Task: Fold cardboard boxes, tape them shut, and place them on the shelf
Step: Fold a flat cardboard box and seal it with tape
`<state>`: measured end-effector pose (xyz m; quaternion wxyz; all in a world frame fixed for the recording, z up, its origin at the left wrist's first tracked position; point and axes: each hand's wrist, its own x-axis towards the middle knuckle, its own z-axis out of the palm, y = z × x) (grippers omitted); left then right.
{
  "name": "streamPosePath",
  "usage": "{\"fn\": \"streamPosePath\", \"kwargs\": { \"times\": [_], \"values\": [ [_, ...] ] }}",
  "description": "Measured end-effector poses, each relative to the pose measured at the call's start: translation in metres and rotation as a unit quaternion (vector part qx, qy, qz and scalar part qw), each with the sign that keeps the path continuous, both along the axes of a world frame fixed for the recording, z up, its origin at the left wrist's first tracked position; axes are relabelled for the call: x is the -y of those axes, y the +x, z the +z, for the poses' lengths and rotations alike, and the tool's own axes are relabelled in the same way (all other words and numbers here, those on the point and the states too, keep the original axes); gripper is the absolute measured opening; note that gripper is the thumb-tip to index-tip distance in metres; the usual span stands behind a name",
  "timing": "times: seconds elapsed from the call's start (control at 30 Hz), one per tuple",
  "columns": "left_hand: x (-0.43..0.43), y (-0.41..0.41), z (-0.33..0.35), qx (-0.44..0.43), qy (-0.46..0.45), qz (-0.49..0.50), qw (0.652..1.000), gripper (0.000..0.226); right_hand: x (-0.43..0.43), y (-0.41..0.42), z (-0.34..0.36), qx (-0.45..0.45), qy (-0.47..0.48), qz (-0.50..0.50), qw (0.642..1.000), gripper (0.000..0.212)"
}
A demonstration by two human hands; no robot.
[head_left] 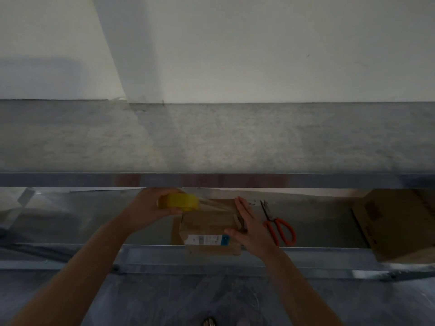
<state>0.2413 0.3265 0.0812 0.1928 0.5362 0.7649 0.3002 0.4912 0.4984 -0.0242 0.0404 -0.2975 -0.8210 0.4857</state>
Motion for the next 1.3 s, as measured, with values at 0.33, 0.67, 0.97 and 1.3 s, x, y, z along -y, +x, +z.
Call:
{"fn": "streamPosePath", "kwargs": {
  "times": [0.33, 0.67, 0.97, 1.3],
  "values": [
    [0.023, -0.017, -0.012, 0.008, 0.017, 0.016, 1.000, 0.047, 0.000, -0.001, 0.000, -0.010, -0.020, -0.007, 1.000, 0.102],
    [0.037, -0.031, -0.048, -0.013, -0.073, 0.010, 0.997, 0.042, -0.001, -0.002, 0.003, -0.018, -0.030, -0.027, 0.999, 0.113],
    [0.036, -0.037, -0.080, 0.032, -0.089, 0.068, 0.993, 0.029, -0.003, -0.002, -0.004, -0.030, -0.039, -0.038, 0.998, 0.115],
    [0.021, -0.037, -0.112, 0.004, -0.152, 0.082, 0.985, 0.033, -0.001, -0.003, -0.001, -0.012, -0.032, -0.046, 0.998, 0.117]
  ]
}}
